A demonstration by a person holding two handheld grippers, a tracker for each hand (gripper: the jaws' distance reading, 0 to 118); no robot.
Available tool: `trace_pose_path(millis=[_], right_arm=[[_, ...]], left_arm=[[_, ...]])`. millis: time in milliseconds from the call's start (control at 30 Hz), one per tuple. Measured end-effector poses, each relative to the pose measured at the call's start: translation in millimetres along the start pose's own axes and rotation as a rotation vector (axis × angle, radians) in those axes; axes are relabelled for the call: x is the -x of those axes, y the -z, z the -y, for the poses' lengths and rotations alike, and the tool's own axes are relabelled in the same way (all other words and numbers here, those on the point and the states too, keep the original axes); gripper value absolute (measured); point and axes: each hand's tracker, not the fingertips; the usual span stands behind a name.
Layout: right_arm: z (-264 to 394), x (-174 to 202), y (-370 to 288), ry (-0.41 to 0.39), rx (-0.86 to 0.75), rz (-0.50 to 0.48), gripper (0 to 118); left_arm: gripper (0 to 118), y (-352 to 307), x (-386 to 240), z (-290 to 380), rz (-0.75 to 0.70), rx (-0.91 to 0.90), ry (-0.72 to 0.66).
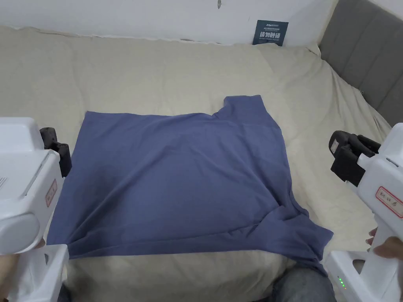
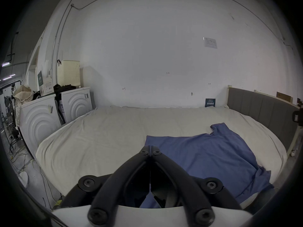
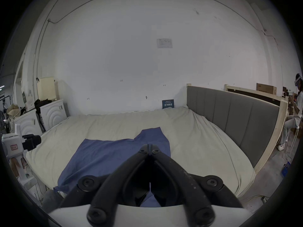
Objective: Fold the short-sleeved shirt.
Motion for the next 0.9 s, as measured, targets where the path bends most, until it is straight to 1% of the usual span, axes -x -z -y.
trace_pose_path(millis=[167,200,267,300,333,367,400,433,467,500,533,567,633,667,733,800,833,867,900], right_arm=[[6.6,3.6,4.8,0.025,0.030,-0.010,1],[7.7,3.3,5.8,0.031,0.037,-0.015,1],[12.1,4.5,10.1,0.050,0.052,-0.020,1],[13.8,4.2,12.0,0.058,0.062,-0.023,1],[15.5,3.8,13.5,0.061,0.069,-0.027,1],[18.8,4.5,16.8,0.068,0.079,-0.028,1],[21.3,3.7,19.6,0.077,0.090,-0.031,1],[23.5,2.2,21.9,0.090,0.099,-0.038,1],[25.9,0.5,24.9,0.108,0.114,-0.040,1],[29.2,-0.6,28.6,0.120,0.129,-0.041,1],[26.7,2.4,24.1,0.126,0.135,-0.038,1],[27.2,2.1,24.2,0.126,0.146,-0.031,1],[31.8,5.0,28.7,0.117,0.166,-0.023,1],[32.6,5.4,28.4,0.115,0.173,-0.022,1],[32.7,4.5,24.0,0.112,0.187,-0.019,1],[41.1,2.7,36.4,0.115,0.200,-0.006,1],[43.4,1.8,38.5,0.117,0.203,0.000,1],[45.0,0.9,39.4,0.118,0.207,0.003,1],[47.7,-0.3,40.4,0.119,0.214,0.007,1]], left_arm=[[0,-3.3,7.1,2.4,0.032,0.065,-0.050],[0,-3.0,9.2,3.1,0.034,0.086,-0.043],[0,0.4,14.3,7.3,0.009,0.147,0.022],[4,3.8,17.9,10.5,0.008,0.204,0.043],[19,7.8,22.4,14.0,0.013,0.271,0.037],[46,12.6,28.5,18.8,-0.003,0.319,0.002],[91,16.4,35.4,24.3,-0.004,0.367,-0.031],[115,20.3,41.1,30.9,-0.011,0.401,-0.059],[118,24.5,47.2,40.7,-0.024,0.426,-0.086],[115,26.1,52.2,50.9,-0.047,0.434,-0.116],[116,20.3,53.7,54.5,-0.038,0.446,-0.135],[117,16.9,55.1,62.2,-0.058,0.521,-0.104],[117,14.9,57.0,76.1,-0.035,0.627,-0.101],[117,31.0,60.9,86.5,-0.010,0.670,-0.108],[117,38.0,61.2,100.3,0.015,0.777,-0.088],[115,44.2,57.0,113.8,0.029,0.849,-0.025],[108,45.7,54.8,118.3,0.038,0.858,0.005],[95,47.3,52.3,123.0,0.040,0.864,0.032],[70,49.5,49.9,126.8,0.028,0.863,0.038]])
